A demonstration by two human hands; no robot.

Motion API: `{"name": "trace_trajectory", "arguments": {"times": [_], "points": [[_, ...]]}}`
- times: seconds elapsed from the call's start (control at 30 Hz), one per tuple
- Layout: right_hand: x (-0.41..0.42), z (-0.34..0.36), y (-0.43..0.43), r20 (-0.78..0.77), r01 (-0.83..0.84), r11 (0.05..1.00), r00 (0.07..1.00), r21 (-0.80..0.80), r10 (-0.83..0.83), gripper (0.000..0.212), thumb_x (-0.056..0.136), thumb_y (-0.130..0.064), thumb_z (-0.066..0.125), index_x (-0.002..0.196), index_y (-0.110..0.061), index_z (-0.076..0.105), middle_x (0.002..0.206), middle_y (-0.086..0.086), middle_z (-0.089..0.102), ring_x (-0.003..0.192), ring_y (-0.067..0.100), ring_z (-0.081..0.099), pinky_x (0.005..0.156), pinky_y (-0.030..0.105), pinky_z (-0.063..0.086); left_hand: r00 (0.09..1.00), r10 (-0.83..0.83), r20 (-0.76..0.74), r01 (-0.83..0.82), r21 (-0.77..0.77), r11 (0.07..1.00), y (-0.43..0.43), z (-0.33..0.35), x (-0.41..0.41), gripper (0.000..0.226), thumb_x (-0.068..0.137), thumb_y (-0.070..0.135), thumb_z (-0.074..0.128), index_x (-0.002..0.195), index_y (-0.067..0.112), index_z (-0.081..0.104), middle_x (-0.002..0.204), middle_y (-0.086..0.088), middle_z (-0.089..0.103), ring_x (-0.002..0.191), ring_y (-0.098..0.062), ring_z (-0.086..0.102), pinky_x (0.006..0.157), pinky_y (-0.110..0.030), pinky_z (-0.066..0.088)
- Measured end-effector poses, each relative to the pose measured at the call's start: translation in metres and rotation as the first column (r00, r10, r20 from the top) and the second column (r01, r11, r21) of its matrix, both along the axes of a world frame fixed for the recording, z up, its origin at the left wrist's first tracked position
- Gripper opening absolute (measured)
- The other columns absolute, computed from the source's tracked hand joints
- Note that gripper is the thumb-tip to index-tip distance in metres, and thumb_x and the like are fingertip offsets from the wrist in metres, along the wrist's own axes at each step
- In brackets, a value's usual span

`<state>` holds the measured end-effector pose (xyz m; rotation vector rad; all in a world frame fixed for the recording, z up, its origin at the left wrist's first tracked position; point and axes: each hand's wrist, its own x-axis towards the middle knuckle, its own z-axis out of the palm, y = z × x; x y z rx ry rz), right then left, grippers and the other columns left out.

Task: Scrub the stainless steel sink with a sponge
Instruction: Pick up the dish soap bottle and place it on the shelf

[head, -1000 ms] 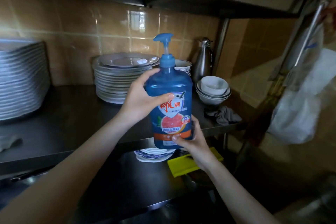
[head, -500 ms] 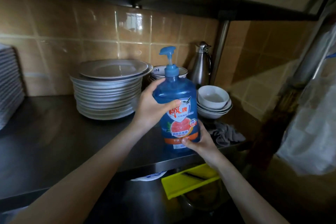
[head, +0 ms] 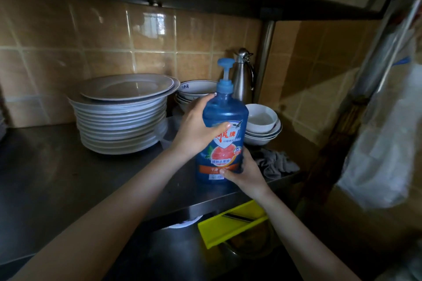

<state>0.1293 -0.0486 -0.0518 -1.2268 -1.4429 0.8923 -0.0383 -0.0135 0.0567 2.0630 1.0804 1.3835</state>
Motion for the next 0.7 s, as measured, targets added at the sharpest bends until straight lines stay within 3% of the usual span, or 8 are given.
{"name": "trace_trajectory", "arguments": {"times": [0.1, 0.23, 0.4, 0.5, 0.6, 0.7], "points": [[-0.004, 0.003, -0.014, 0.01, 0.045, 0.998, 0.999, 0.035, -0.046, 0.078, 0.074, -0.008, 0.078, 0.14, -0.016, 0.037, 0.13, -0.001, 0.058, 0.121, 0.012, 0.055, 0.1, 0.03, 0.047, 0.997, -0.006, -0.076, 0.005, -0.017, 1.0, -0.01, -0.001, -0.005, 0.077, 0.074, 0.036, 0.074, 0.139, 0.03, 0.034, 0.123, 0.011, 0.041, 0.114, -0.004, 0.044, 0.09, -0.016, 0.035], [-0.005, 0.008, -0.041, 0.077, 0.131, 0.99, 0.988, 0.059, -0.135, 0.078, 0.076, 0.0, 0.074, 0.138, -0.024, 0.034, 0.123, -0.027, 0.048, 0.113, -0.016, 0.047, 0.087, 0.001, 0.04, 0.985, 0.054, -0.162, -0.055, -0.002, 0.998, -0.032, -0.004, -0.017, 0.08, 0.076, 0.032, 0.072, 0.143, 0.02, 0.029, 0.141, -0.007, 0.036, 0.132, -0.018, 0.032, 0.105, -0.029, 0.026], [0.0, 0.004, -0.091, 0.257, 0.26, 0.965, 0.93, 0.038, -0.261, 0.081, 0.078, -0.013, 0.075, 0.146, -0.018, 0.032, 0.139, -0.007, 0.045, 0.126, 0.007, 0.045, 0.09, 0.001, 0.036, 0.972, 0.07, -0.226, -0.071, 0.004, 0.997, -0.072, -0.022, -0.03, 0.073, 0.08, 0.028, 0.07, 0.141, 0.016, 0.032, 0.138, -0.011, 0.035, 0.13, -0.023, 0.034, 0.105, -0.03, 0.027], [0.008, -0.009, -0.128, 0.376, 0.324, 0.945, 0.87, 0.047, -0.317, 0.076, 0.081, -0.018, 0.073, 0.145, -0.019, 0.034, 0.146, -0.001, 0.043, 0.136, 0.012, 0.037, 0.103, 0.014, 0.029, 0.965, 0.041, -0.259, -0.033, 0.035, 0.999, -0.097, -0.042, -0.03, 0.066, 0.08, 0.022, 0.07, 0.137, 0.014, 0.038, 0.132, -0.013, 0.04, 0.126, -0.026, 0.04, 0.101, -0.026, 0.03], [0.023, -0.027, -0.166, 0.505, 0.377, 0.926, 0.792, 0.038, -0.343, 0.071, 0.082, -0.02, 0.071, 0.144, -0.021, 0.037, 0.143, 0.001, 0.046, 0.135, 0.018, 0.041, 0.111, 0.032, 0.035, 0.945, 0.039, -0.325, -0.029, 0.036, 0.999, -0.122, -0.065, -0.019, 0.059, 0.08, 0.024, 0.07, 0.132, 0.013, 0.045, 0.131, -0.014, 0.043, 0.122, -0.033, 0.045, 0.098, -0.044, 0.041], [0.044, -0.044, -0.202, 0.6, 0.409, 0.912, 0.729, 0.004, -0.33, 0.066, 0.085, -0.025, 0.067, 0.143, -0.026, 0.037, 0.146, 0.001, 0.042, 0.137, 0.021, 0.037, 0.111, 0.045, 0.034, 0.891, 0.05, -0.451, -0.008, 0.095, 0.995, -0.144, -0.089, 0.0, 0.047, 0.083, 0.026, 0.066, 0.126, 0.014, 0.052, 0.129, -0.013, 0.047, 0.117, -0.035, 0.049, 0.092, -0.047, 0.043]]}}
